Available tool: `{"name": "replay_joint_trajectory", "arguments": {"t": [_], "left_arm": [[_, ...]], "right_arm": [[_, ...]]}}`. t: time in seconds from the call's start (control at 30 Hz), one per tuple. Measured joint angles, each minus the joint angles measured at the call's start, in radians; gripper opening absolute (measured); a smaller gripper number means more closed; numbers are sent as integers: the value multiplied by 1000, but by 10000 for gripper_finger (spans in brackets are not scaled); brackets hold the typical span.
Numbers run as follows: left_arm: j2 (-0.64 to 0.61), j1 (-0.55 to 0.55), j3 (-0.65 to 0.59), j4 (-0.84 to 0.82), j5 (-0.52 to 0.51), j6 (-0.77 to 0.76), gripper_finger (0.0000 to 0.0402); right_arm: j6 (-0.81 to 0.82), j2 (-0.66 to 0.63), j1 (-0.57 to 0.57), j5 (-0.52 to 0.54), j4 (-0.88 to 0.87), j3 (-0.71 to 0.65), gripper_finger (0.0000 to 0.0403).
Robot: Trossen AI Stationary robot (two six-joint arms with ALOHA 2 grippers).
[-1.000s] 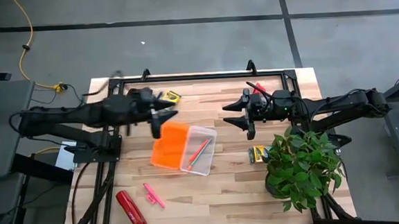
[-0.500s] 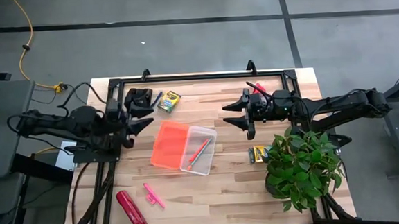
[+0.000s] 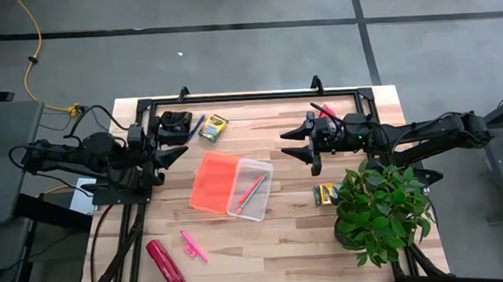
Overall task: Pack school essentials
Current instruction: Put the bottom crayon box in the supply box
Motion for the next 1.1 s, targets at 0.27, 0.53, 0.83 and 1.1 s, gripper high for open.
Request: {"name": "replay_joint_trajectory", "arguments": {"t": [0.27, 0.53, 0.83, 1.1], "left_arm": [[0, 0, 0, -3, 0, -3, 168], [1, 0, 1, -13, -3, 26, 168], [1, 2, 1, -48, -29, 18, 168], [3, 2, 1, -47, -34, 18, 168]], "right_arm": [[187, 0, 0, 64, 6, 0, 206], [553, 18, 7, 25, -550, 54, 206], [1122, 149, 113, -158, -1116, 51, 206], [1351, 254, 221, -126, -1099, 52, 206]]}}
